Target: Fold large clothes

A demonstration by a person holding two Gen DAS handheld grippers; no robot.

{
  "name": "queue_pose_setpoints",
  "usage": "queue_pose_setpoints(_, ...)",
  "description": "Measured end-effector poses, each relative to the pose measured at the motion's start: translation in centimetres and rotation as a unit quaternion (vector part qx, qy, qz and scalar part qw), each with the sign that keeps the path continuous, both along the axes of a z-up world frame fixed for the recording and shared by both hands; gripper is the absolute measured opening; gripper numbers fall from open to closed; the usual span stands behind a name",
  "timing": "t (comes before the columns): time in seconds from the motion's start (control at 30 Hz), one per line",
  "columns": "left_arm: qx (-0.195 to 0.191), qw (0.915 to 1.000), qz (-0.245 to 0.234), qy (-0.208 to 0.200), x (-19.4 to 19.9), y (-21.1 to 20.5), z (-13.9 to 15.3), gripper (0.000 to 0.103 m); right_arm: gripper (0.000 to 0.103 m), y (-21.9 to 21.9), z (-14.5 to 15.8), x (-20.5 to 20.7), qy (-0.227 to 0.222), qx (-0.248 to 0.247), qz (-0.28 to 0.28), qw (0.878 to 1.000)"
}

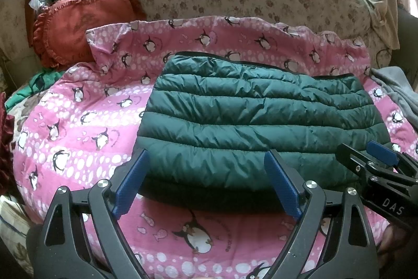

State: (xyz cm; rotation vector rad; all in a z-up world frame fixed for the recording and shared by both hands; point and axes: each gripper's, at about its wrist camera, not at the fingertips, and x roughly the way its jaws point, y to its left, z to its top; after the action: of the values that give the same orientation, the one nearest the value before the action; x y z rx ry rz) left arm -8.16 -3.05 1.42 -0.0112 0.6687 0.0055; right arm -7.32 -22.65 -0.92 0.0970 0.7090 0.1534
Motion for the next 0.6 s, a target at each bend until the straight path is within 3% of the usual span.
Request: queue_pose_setpoints(0.6,0.006,0.9999,-0.012,-0.002,1.0,-0.5,-0.7,0.089,0.078,-0.2,-0.5,0.9,0.011,0.000,-0.003,1.000)
